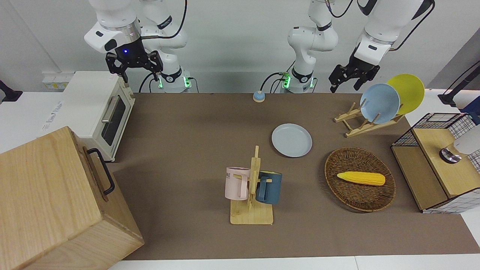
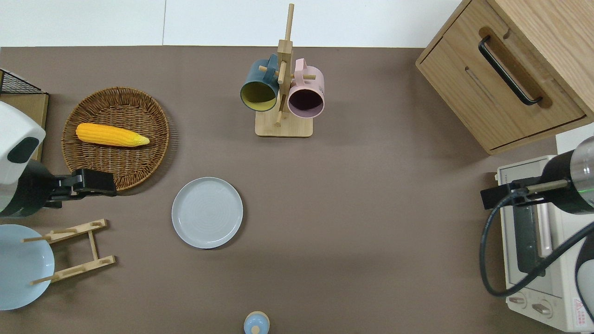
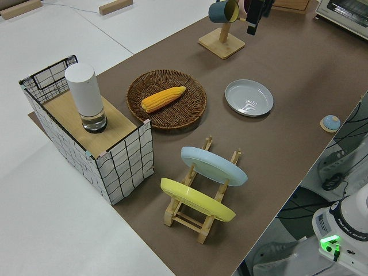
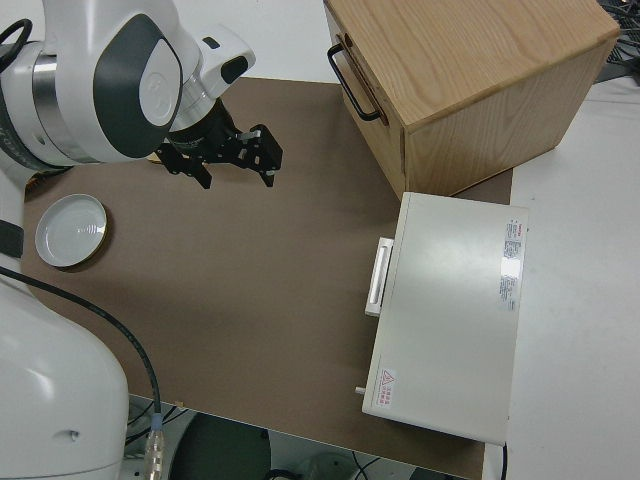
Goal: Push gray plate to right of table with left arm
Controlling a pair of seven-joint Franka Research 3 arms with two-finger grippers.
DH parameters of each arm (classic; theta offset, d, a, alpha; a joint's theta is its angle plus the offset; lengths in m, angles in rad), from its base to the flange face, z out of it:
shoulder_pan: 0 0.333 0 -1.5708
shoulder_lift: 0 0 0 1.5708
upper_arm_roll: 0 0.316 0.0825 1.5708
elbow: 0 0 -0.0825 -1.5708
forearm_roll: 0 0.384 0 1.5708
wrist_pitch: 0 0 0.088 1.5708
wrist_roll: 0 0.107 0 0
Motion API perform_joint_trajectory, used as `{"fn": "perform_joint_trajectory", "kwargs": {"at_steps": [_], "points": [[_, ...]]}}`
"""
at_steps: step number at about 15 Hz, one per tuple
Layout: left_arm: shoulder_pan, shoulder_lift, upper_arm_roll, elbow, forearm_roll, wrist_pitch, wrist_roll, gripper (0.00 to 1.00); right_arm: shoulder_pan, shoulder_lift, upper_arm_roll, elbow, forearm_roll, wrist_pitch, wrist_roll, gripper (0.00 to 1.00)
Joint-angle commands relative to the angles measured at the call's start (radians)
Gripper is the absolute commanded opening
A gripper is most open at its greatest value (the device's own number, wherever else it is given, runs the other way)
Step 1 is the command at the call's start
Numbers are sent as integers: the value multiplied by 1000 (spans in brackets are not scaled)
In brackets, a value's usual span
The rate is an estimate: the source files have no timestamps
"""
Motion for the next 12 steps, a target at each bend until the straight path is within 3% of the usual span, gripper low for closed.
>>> {"fn": "perform_joint_trajectory", "kwargs": {"at_steps": [1,9,12], "points": [[23,-35,3,-27,31,-1,-6,993,-8,-10,5,-4,-1,-12,-8,996],[34,-35,3,-95,29,56,-9,993,-8,-10,5,-4,-1,-12,-8,996],[39,-28,3,-177,29,145,-1,993,-8,-10,5,-4,1,-12,-8,996]]}}
